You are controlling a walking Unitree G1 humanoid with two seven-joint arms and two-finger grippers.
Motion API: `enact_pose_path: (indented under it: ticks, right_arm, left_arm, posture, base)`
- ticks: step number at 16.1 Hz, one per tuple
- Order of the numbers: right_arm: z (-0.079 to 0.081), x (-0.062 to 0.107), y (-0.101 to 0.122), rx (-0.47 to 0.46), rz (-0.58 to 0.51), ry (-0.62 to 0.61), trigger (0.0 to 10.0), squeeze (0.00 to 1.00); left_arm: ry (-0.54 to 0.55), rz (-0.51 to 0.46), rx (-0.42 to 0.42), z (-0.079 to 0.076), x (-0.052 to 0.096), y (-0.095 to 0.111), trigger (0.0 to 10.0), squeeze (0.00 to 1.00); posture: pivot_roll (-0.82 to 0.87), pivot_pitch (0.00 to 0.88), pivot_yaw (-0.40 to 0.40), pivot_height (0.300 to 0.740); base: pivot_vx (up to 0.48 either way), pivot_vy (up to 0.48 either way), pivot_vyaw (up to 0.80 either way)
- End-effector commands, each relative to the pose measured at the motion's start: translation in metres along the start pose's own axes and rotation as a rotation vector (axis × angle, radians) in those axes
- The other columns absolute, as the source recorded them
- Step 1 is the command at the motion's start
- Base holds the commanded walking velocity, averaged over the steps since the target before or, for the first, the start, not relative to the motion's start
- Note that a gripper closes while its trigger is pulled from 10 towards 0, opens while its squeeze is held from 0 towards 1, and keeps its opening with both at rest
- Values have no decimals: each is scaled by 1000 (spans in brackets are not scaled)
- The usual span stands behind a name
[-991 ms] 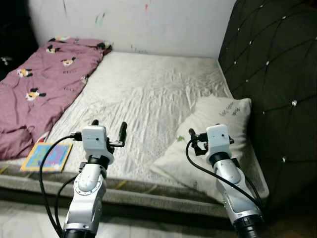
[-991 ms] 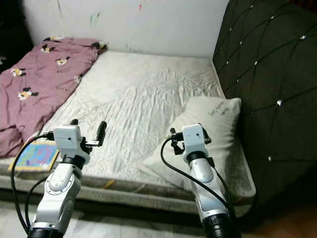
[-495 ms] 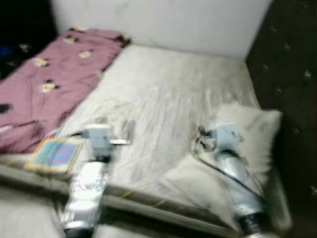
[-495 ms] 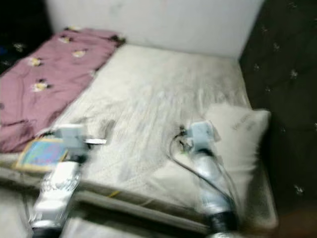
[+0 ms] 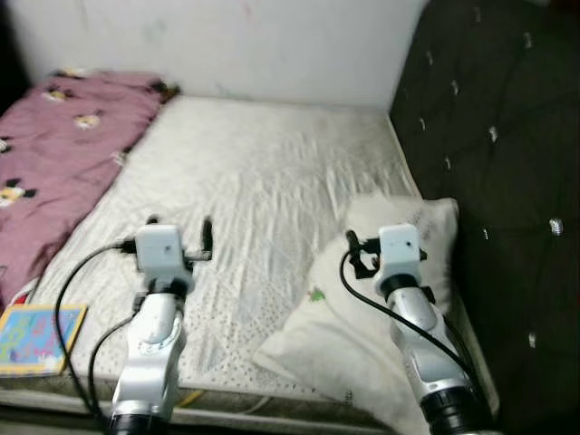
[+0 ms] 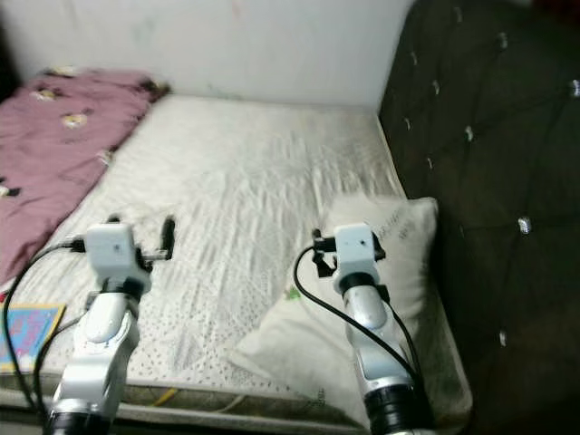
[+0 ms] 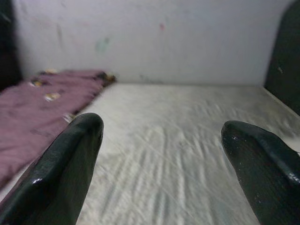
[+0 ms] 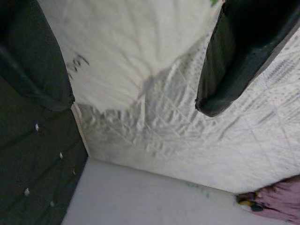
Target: Clean up the room
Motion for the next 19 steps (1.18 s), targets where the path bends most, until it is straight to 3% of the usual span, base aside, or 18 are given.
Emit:
enact_pose_path:
  ticks: [1, 6, 8, 15, 19]
  right_arm:
    - [-10, 0, 0, -6, 0, -30, 10000, 0]
    - [-10, 0, -1, -13, 2, -21, 10000, 0]
    - [-10, 0, 0, -6, 1, -24, 10000, 0]
    - [-9, -1, 3, 8, -16, -16, 10000, 0]
    - [-7, 0, 3, 13, -19, -9, 10000, 0]
  left_arm:
    - [-33, 8, -2, -9, 0, -1, 10000, 0]
    - [-54, 4, 1, -14, -1, -1, 10000, 0]
    - [-64, 8, 8, -16, 0, -2, 10000, 0]
    - [-64, 9, 10, -16, 0, -3, 10000, 0]
    - [-54, 1, 28, -15, 1, -2, 10000, 0]
  posture:
    - [-17, 25, -5, 740]
    - [-16, 24, -12, 740]
    - [-16, 24, -12, 740]
    - [-18, 21, -12, 740]
    - [-17, 19, -12, 740]
  base:
    - [0, 0, 0]
    - [0, -54, -89]
    - [0, -373, -800]
    - [0, -426, 0]
    - [0, 0, 0]
Point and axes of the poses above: a point about 5 cm out from each wrist's last joint towards the gripper, its own x axis pointing back from the gripper into the wrist, its own y axis along the axis of the wrist's last joint, z = x × y, the point moved 4 cm from there along -x, pointing out of the wrist towards the gripper, and after that the axes turned 13 degrees about x, right-handed, at the moved point
